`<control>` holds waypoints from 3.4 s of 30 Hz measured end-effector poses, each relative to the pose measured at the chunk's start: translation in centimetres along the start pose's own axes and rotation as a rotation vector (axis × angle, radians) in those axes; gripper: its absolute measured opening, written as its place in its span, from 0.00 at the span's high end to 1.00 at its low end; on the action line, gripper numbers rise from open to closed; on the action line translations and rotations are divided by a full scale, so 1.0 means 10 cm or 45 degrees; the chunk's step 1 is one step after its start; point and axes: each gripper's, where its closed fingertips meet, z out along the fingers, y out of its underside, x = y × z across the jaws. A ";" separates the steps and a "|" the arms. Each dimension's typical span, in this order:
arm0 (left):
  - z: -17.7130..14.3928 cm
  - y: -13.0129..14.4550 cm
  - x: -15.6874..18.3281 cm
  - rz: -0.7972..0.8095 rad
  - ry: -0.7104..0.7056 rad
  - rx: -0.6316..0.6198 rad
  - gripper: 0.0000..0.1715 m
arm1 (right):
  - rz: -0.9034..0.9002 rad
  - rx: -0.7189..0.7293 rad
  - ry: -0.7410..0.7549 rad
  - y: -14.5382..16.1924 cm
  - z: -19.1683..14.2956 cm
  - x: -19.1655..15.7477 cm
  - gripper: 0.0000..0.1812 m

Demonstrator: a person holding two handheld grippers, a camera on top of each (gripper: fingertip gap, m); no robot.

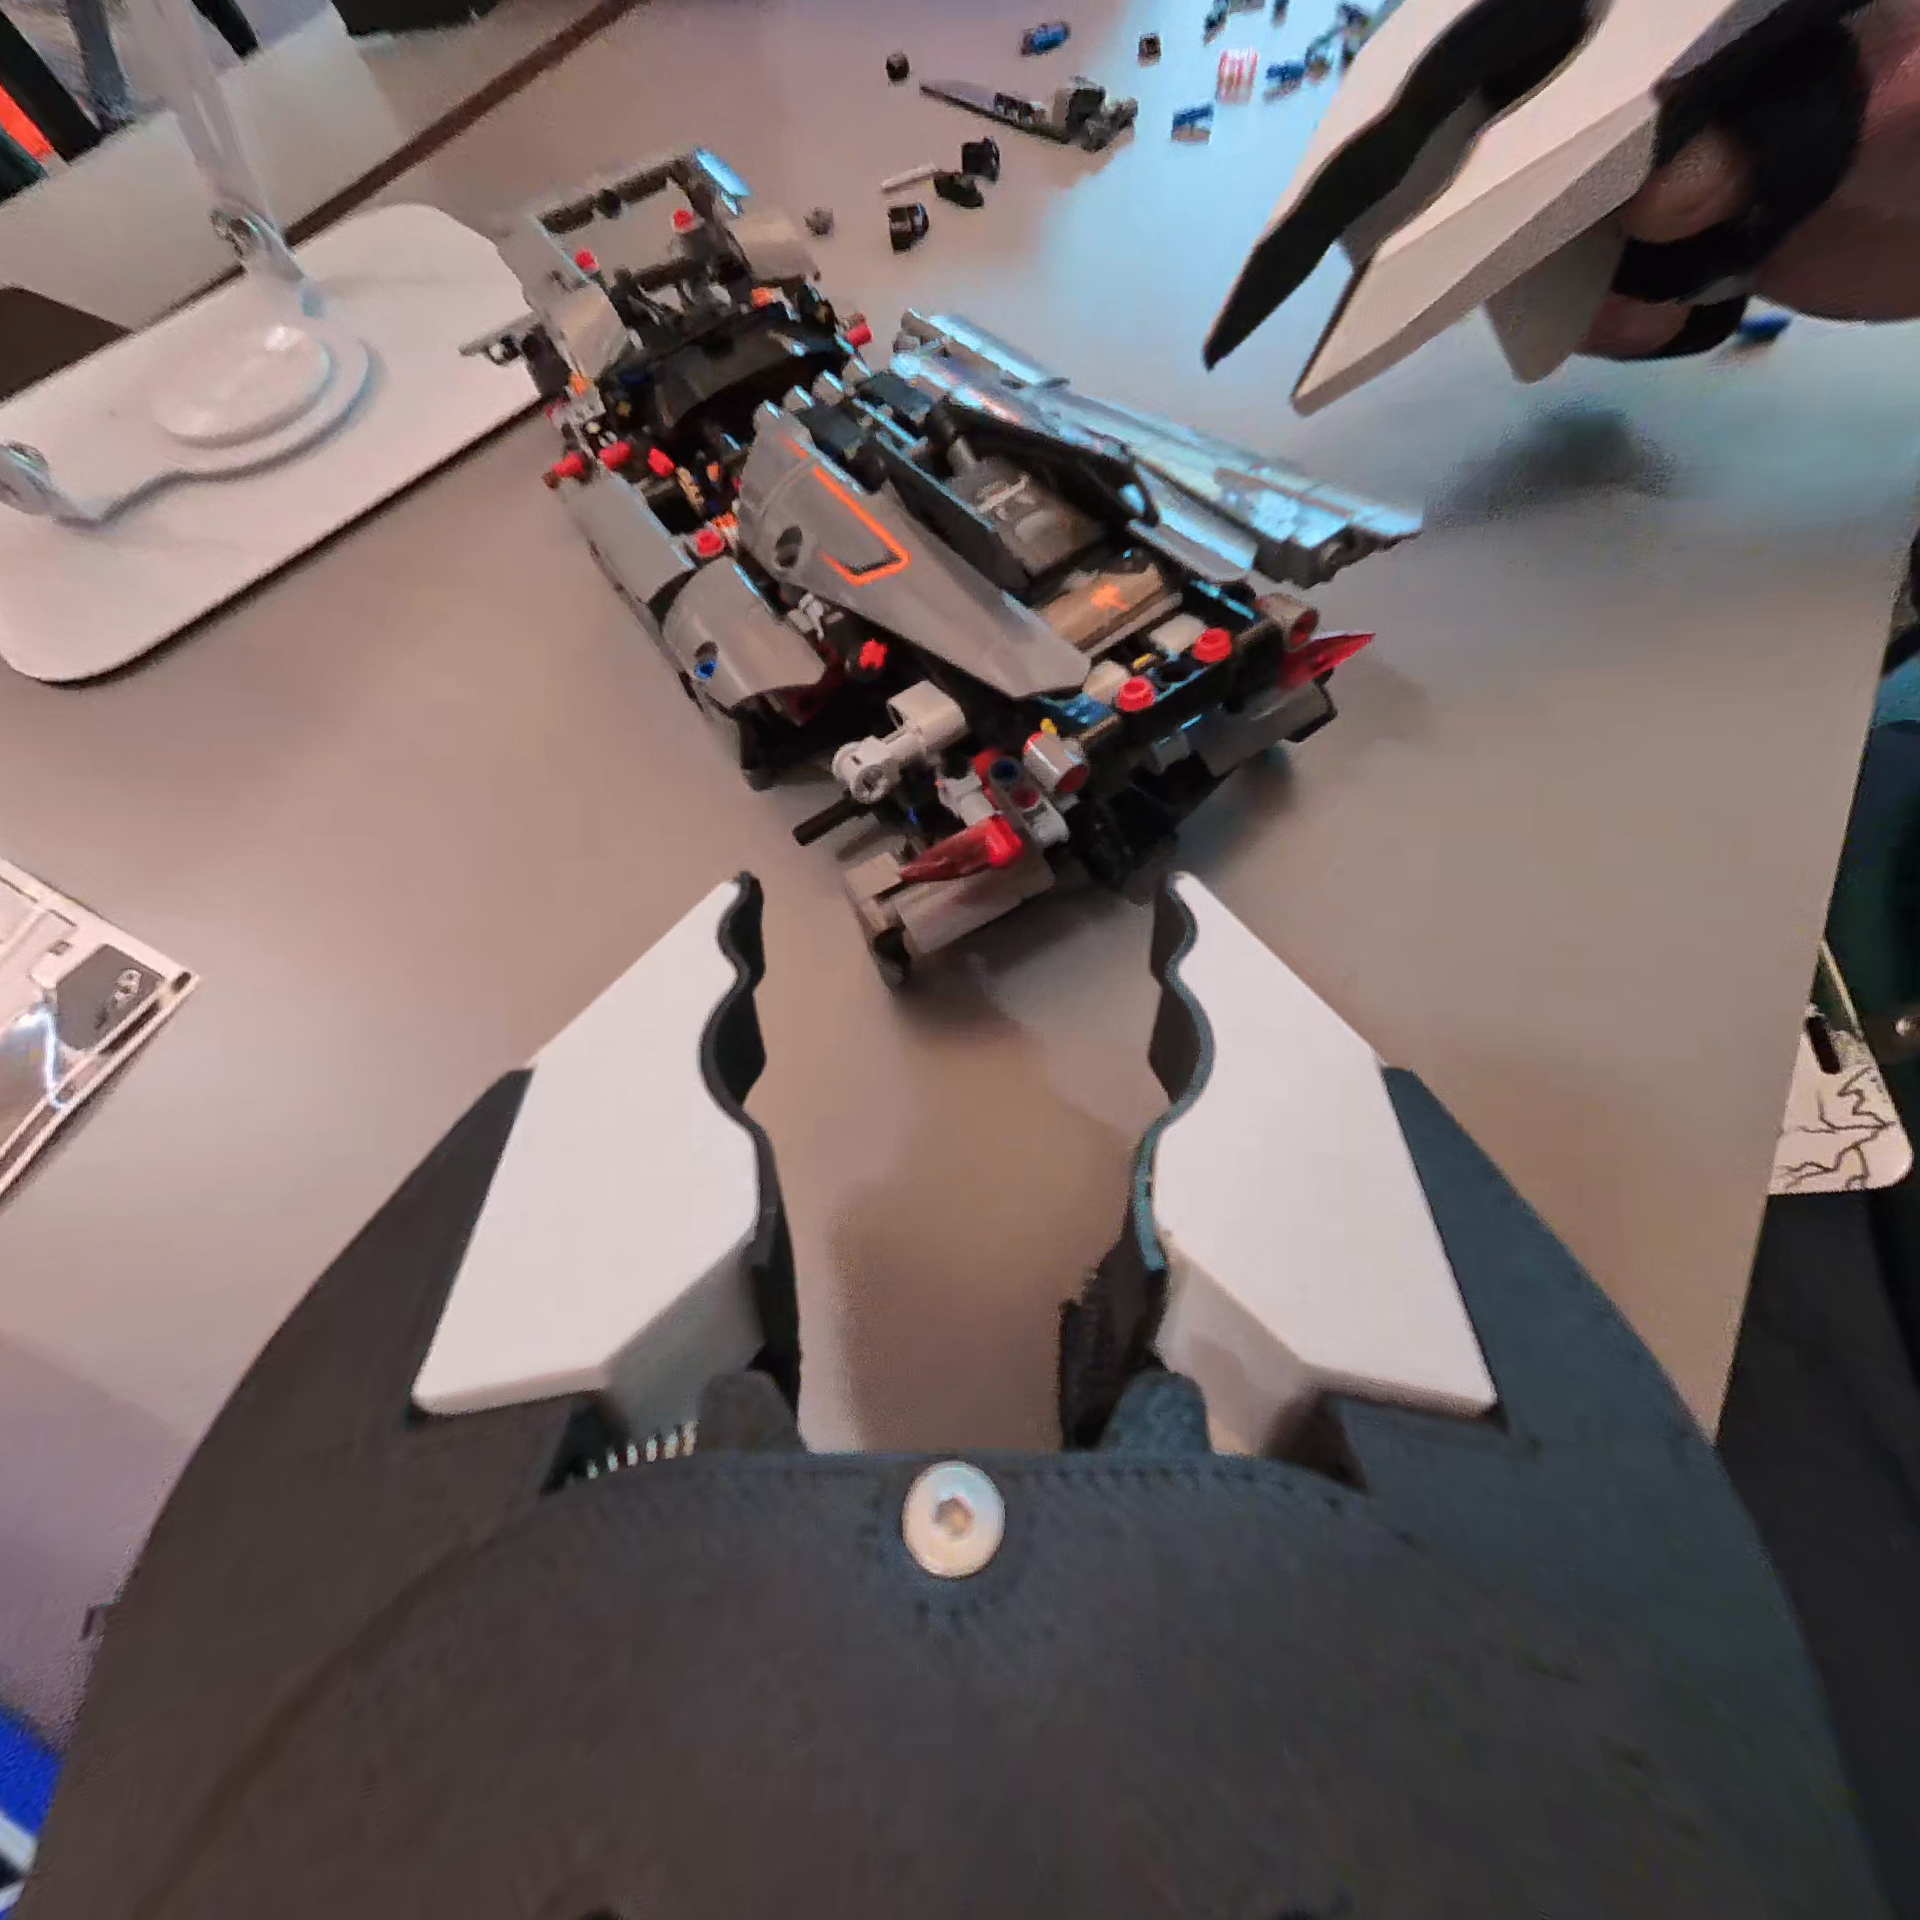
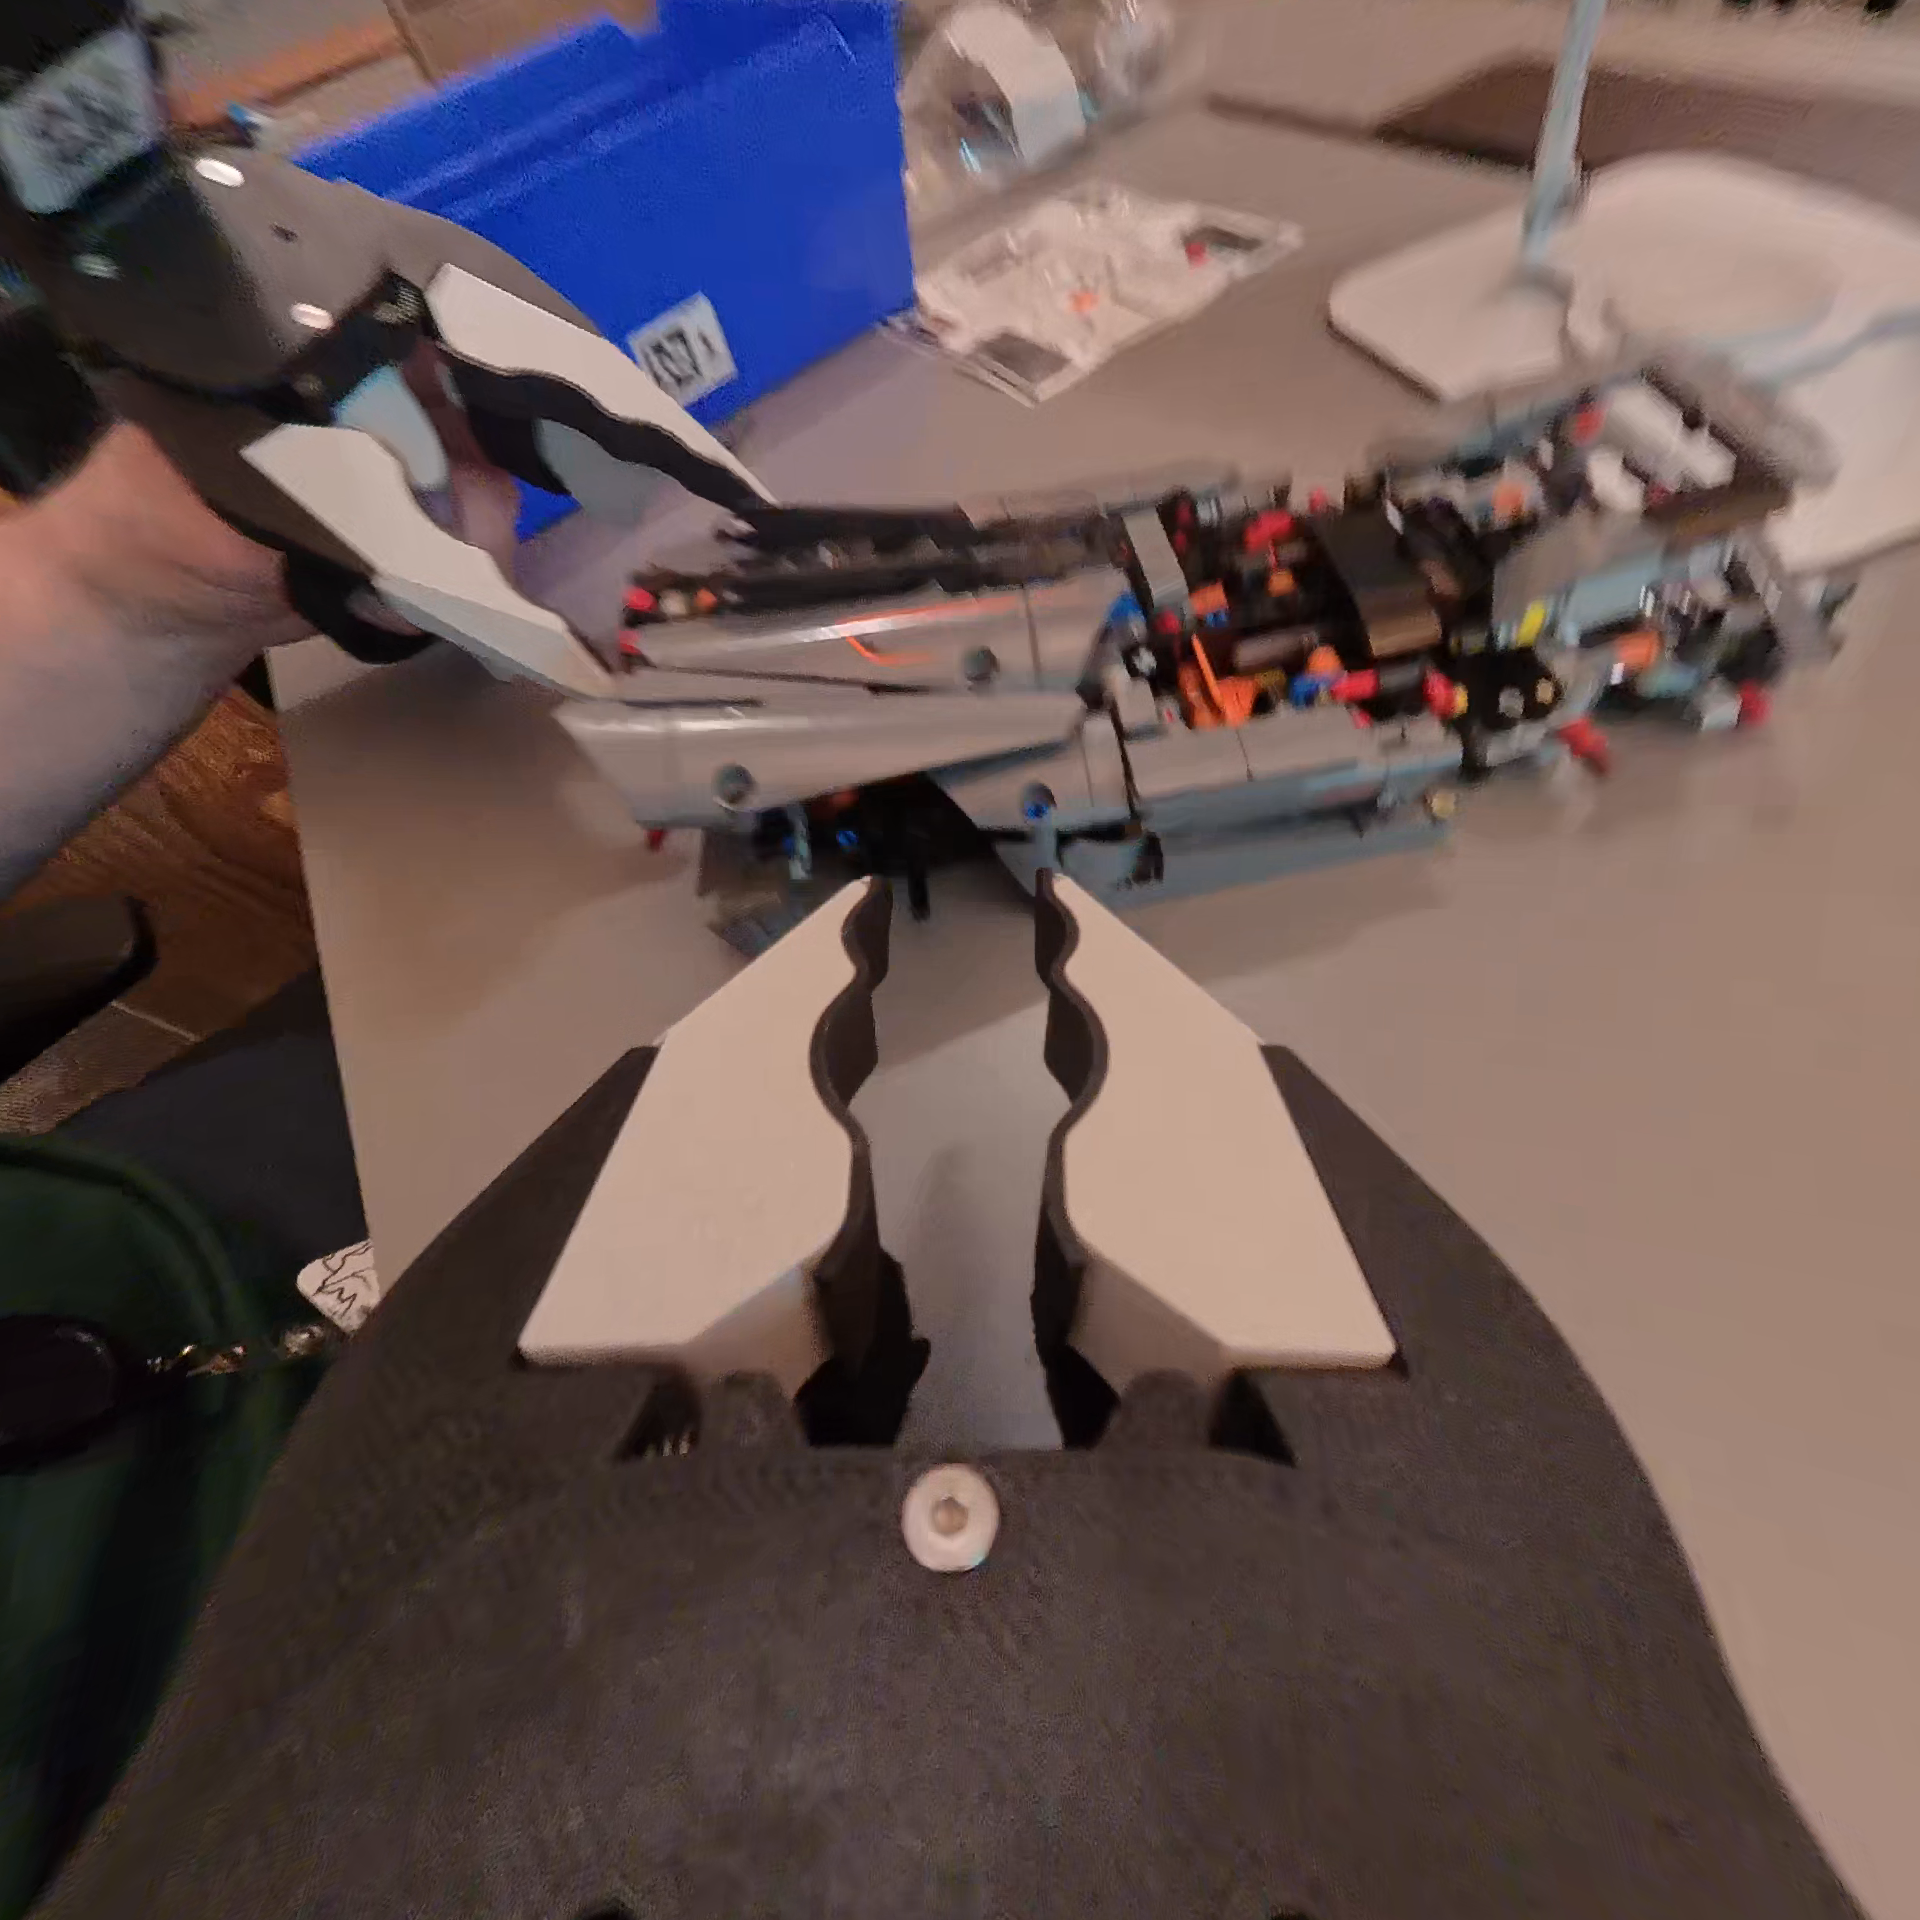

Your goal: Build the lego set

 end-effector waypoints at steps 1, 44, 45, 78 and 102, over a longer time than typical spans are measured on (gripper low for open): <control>0.03 0.04 -0.01 0.004 0.003 -0.031 0.57 | 0.050 -0.047 0.003 0.07 0.05 0.04 0.85; 0.03 0.29 0.18 -0.449 -0.372 -0.131 0.54 | 0.015 -0.090 0.058 -0.54 0.40 1.31 0.79; 0.04 0.30 0.16 -0.448 -0.390 -0.142 0.54 | 0.001 -0.095 0.068 -0.55 0.43 1.37 0.79; 0.03 0.37 -0.45 -0.651 -0.530 -0.124 0.74 | -0.204 -0.268 0.088 -0.19 0.66 1.54 0.90; -0.33 0.32 -0.63 -0.650 -0.663 0.080 0.70 | -0.230 -0.289 -0.117 -0.19 0.64 1.23 0.65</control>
